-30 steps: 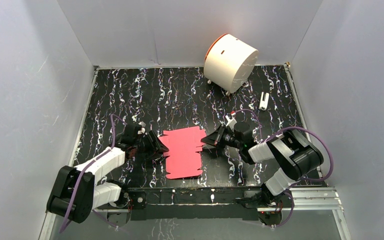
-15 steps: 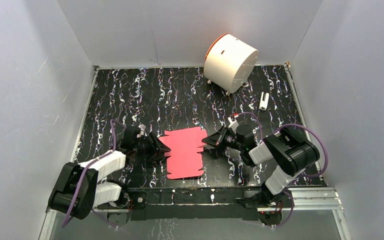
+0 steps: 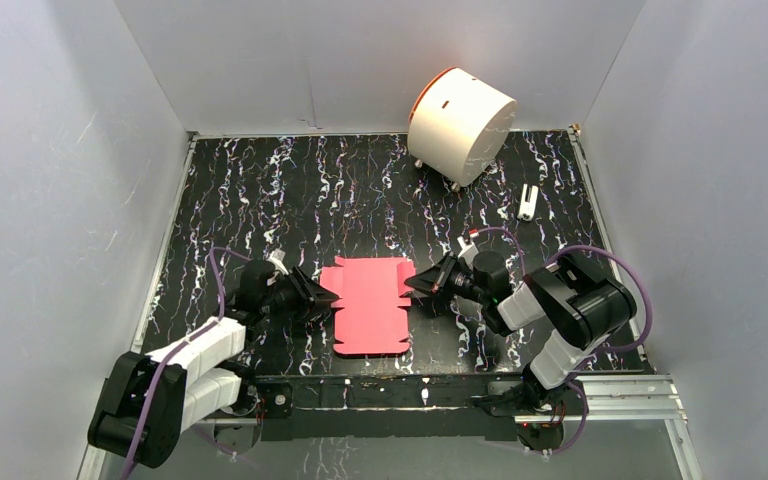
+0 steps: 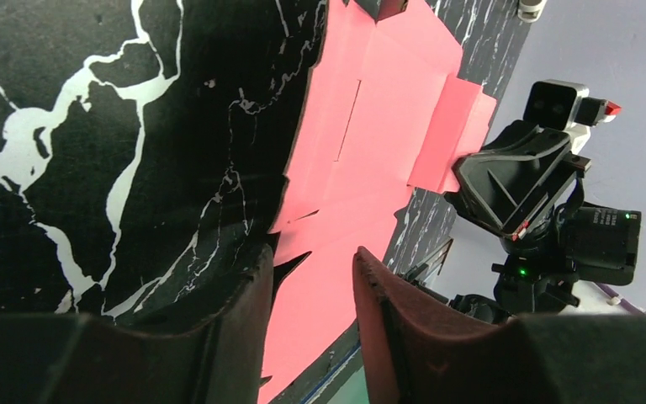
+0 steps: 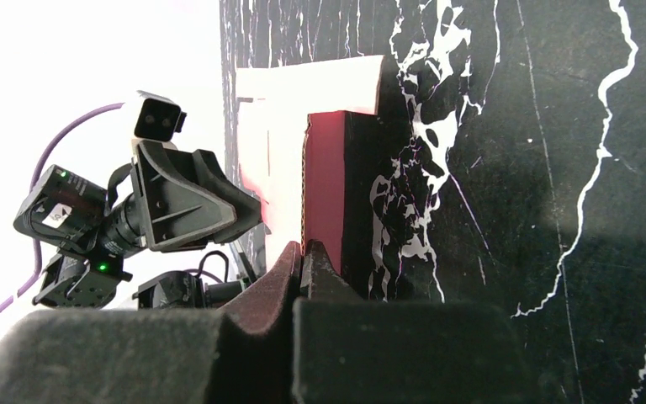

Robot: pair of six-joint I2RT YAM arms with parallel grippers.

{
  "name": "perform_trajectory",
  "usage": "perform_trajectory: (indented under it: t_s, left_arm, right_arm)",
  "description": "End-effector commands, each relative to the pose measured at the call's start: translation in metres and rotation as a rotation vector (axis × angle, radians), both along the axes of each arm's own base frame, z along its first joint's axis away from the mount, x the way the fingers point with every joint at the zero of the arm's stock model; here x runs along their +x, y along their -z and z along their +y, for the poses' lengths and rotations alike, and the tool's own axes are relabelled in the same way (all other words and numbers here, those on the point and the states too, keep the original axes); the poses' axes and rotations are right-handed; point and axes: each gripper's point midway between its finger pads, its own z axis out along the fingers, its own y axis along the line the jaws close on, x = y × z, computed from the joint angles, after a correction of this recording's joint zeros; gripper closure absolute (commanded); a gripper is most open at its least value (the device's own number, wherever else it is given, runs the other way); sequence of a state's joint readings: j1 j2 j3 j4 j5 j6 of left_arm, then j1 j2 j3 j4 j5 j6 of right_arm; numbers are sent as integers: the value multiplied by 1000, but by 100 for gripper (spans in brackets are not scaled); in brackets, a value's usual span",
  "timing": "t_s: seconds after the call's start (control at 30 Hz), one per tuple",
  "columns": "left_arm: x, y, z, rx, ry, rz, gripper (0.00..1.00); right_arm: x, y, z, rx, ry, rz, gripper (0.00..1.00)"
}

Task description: Fold the paper box

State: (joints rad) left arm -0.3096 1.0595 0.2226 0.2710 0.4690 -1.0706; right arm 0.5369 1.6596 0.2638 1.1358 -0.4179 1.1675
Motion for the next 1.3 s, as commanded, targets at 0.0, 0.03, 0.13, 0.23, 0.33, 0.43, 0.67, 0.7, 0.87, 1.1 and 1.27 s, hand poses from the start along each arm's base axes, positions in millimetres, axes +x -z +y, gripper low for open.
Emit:
perform_trajectory:
  t_s: [0.0, 0.03, 0.13, 0.23, 0.33, 0.43, 0.67, 0.7, 0.87, 1.1, 1.27]
  left_arm:
    - [6, -19, -8, -64, 17, -73, 65]
    - [6, -20, -9, -74, 18, -81, 67]
    - [7, -25, -11, -95, 26, -101, 72]
    - [8, -24, -10, -80, 26, -103, 77]
    - [10, -21, -7, -36, 33, -103, 79]
    - [11, -19, -6, -16, 37, -104, 81]
    - [14, -20, -7, -8, 46, -115, 87]
    - [14, -20, -7, -8, 46, -115, 87]
    - [15, -19, -8, -11, 52, -112, 87]
    - [16, -19, -9, -7, 60, -113, 85]
    - [15, -18, -11, -11, 69, -108, 83]
  right_arm:
    - [-1, -14, 7, 38, -32, -45, 100]
    - [-2, -13, 7, 36, -31, -41, 100]
    - [-1, -12, 6, 37, -25, -36, 100]
    - [-1, -8, 5, 26, -21, -29, 100]
    - [-1, -3, 5, 10, -24, -23, 100]
    - [-1, 1, 4, -8, -24, -24, 100]
    - [-1, 23, -6, -129, -2, -2, 75]
    - [0, 24, -7, -143, 0, -8, 72]
    - [3, 28, -7, -185, -8, -24, 63]
    - [4, 30, -1, -169, -17, -23, 62]
    - [4, 34, 4, -143, -26, -9, 67]
